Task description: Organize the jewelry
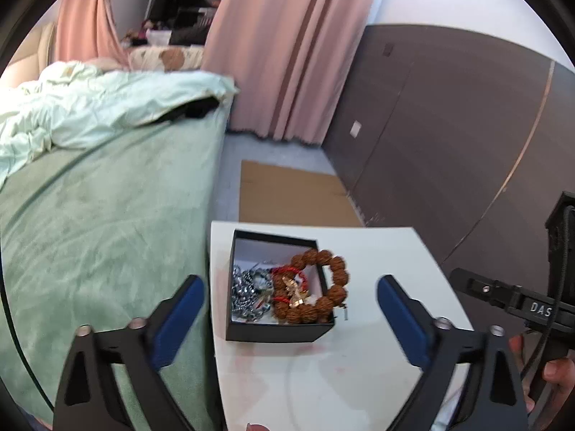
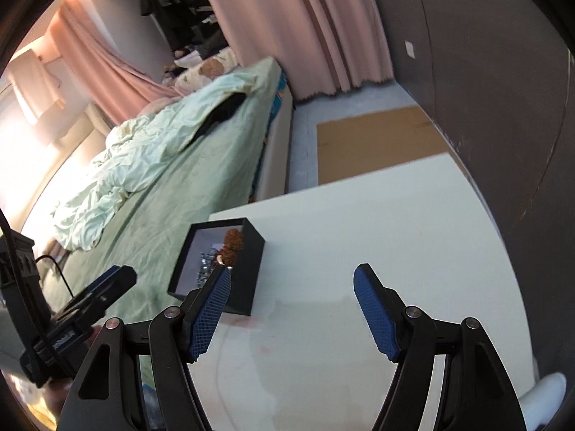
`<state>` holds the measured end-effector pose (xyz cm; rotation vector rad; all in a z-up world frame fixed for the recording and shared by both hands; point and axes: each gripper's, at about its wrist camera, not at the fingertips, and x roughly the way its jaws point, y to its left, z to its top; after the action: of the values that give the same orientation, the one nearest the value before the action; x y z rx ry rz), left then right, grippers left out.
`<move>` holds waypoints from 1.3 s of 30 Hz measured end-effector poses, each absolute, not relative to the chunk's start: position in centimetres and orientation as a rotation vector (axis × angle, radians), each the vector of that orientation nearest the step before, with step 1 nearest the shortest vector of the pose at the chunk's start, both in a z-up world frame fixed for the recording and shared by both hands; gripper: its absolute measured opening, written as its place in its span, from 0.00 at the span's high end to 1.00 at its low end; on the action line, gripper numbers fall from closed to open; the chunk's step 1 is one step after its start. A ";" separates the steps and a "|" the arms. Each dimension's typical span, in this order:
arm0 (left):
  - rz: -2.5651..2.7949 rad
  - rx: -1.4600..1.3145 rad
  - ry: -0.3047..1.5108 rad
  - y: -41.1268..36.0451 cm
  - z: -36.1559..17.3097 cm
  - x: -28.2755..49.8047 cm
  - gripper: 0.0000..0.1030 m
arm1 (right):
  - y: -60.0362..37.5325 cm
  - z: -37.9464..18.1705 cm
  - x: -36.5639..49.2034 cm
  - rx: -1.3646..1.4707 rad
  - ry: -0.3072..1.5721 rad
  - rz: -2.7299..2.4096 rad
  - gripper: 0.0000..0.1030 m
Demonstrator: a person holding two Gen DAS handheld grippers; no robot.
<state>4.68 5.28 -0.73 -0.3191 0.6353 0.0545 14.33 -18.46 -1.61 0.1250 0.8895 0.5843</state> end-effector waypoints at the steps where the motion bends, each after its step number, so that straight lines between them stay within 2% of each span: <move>1: 0.052 -0.313 0.623 5.1 -0.4 4.4 0.01 | -18.4 -1.3 14.0 0.116 0.880 0.590 0.31; 5: 0.044 -0.297 0.581 4.8 0.6 3.1 0.01 | -18.1 -0.5 12.4 0.105 0.857 0.613 0.25; 7: 0.043 -0.285 0.561 4.5 1.1 2.5 0.01 | -18.1 0.0 11.7 0.116 0.840 0.613 0.12; 8: 0.040 -0.276 0.552 4.3 1.3 2.2 0.01 | -18.2 0.2 11.5 0.123 0.834 0.609 0.08; 13: 0.026 -0.244 0.510 3.6 2.2 0.8 0.01 | -18.8 1.1 10.1 0.119 0.794 0.603 0.03; 33: 0.031 -0.119 0.446 1.6 3.1 -2.1 0.01 | -20.0 2.2 4.5 0.136 0.699 0.471 0.03; 39: 0.040 -0.116 0.450 1.6 3.0 -2.1 0.01 | -19.4 1.6 4.2 0.112 0.721 0.442 0.03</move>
<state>-2.11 1.58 2.98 -0.1160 0.4500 0.0404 4.24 -19.38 1.57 0.1118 0.7207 0.4417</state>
